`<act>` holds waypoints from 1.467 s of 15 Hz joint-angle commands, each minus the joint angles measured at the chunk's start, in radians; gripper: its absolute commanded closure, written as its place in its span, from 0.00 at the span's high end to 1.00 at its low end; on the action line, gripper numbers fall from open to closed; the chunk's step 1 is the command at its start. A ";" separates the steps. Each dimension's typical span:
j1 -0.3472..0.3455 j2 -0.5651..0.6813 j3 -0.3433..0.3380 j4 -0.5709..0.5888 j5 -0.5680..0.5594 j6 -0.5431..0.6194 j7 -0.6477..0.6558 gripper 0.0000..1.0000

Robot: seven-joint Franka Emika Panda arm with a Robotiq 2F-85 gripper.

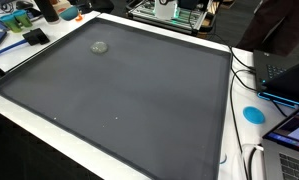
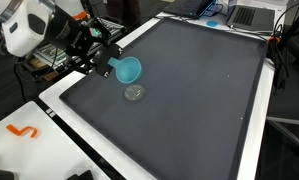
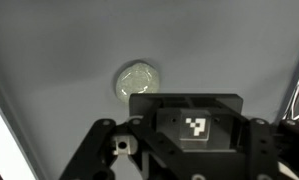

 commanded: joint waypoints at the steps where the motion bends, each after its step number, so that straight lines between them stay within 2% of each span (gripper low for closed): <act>1: 0.000 -0.028 0.005 -0.014 -0.011 0.020 0.002 0.28; 7: 0.010 -0.059 0.010 -0.011 -0.044 0.036 0.022 0.28; 13: 0.032 -0.139 0.026 -0.018 -0.143 0.045 0.069 0.28; 18: 0.065 -0.217 0.054 -0.020 -0.289 0.060 0.184 0.28; 22: 0.088 -0.273 0.089 -0.015 -0.468 0.052 0.326 0.28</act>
